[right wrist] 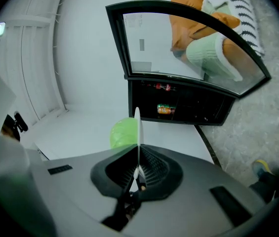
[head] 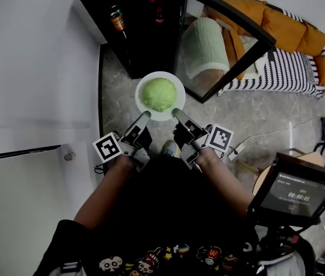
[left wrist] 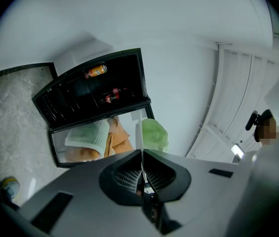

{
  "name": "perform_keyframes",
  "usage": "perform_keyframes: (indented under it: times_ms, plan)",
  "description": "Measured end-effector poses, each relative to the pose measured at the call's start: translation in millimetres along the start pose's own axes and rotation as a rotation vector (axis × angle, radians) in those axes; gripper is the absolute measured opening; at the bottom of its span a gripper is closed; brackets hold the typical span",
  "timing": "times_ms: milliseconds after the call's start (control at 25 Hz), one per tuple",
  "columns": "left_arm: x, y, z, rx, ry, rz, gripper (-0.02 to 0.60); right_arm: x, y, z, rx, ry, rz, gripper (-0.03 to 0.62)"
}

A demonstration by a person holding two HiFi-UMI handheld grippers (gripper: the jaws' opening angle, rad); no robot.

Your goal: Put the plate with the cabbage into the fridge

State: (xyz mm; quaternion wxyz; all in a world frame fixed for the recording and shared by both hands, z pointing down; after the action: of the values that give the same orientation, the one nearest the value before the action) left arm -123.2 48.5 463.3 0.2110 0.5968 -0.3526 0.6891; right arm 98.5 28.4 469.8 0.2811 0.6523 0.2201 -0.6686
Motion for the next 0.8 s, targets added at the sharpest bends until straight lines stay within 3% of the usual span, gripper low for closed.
perform_keyframes:
  times_ms: [800]
  plan:
    - [5.3, 8.9, 13.5, -0.022, -0.023, 0.003, 0.014, -2.2, 13.5, 11.1, 0.0, 0.006, -0.004, 0.018]
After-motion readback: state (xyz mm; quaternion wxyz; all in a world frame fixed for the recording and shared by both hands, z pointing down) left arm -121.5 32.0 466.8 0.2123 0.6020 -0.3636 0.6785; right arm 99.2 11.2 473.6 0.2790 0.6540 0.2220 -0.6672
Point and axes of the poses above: the fingertips, and each gripper's own axes: z forward along the fingers, x to its left, y out of its top, the point moved 9 cm from there along -z, backward along the fingers, and after that the axes turned 8 degrees about z, right-handed, at the moved point
